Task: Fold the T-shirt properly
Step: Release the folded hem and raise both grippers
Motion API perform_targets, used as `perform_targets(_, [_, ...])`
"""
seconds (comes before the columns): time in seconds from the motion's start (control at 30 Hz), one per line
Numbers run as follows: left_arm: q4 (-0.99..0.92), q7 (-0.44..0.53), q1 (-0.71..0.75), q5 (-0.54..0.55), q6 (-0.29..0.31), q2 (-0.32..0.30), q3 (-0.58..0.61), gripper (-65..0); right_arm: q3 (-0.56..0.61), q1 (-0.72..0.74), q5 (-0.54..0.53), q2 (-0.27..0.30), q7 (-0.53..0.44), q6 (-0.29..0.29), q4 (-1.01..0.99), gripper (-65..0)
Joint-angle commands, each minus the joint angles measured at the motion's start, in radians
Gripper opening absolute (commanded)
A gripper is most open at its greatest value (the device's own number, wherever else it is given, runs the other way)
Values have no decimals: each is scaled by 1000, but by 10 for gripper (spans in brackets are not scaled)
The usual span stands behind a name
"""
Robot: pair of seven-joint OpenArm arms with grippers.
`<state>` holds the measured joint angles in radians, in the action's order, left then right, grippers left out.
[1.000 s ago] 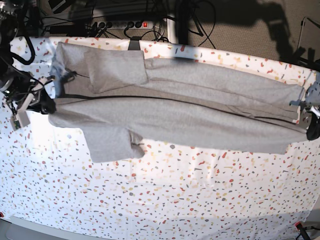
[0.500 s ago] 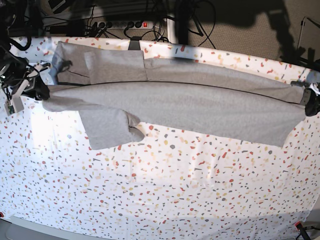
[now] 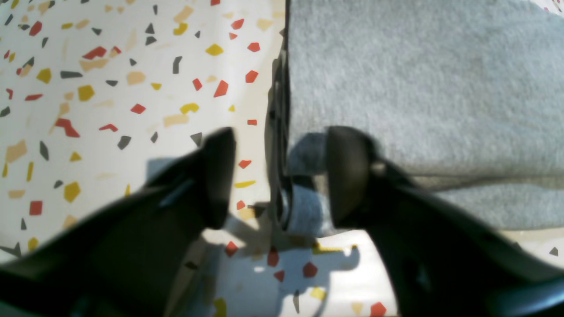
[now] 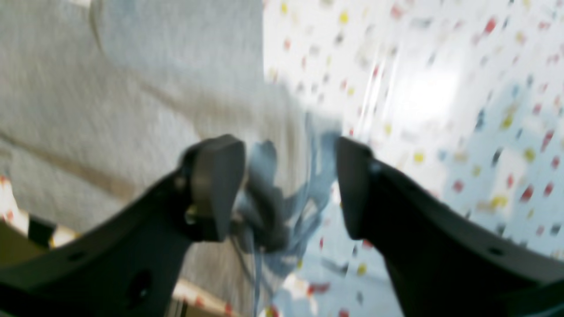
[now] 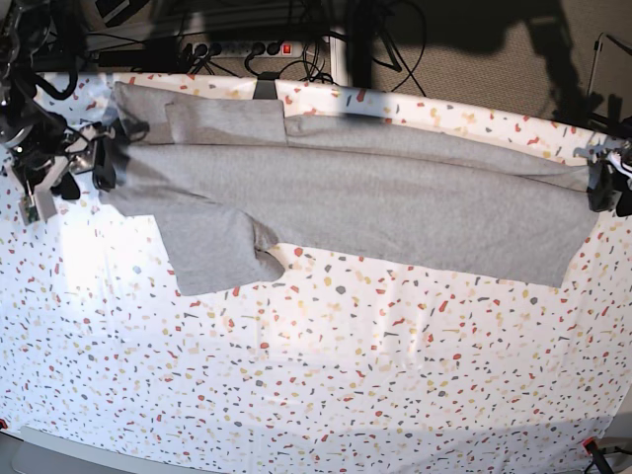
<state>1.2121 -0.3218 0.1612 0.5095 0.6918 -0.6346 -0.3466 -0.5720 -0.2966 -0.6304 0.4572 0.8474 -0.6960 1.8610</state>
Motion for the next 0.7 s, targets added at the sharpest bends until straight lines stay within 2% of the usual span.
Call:
perform_targets(0.0, [16,23,-16,13,6,-35,-12,-302,-9,26,-40,19,-8,-2,17,-270])
perform_targets(0.1, [19,32,-18,15,6,-46,-12,-302,-8,86,-103,19,30,-2,17,-270])
perform_targets(0.23, [25,37,-20,61,-14,-45,-12,-302,29,163,-103,19,36,-2,-29,-270])
perform_targets(0.4, [27,37,-43,126,-54,-38,-12,-302,163,305,-59,17,37,-2,-202,-270])
perform_targets(0.5, [27,27,-92,127,-103,0,-12,-302,270,404,-51,16,46,1,-339,-270])
perform_targets(0.67, [27,-30,-174,119,-109,84,-12,-302,439,580,-50,13,82,0,-551,-270])
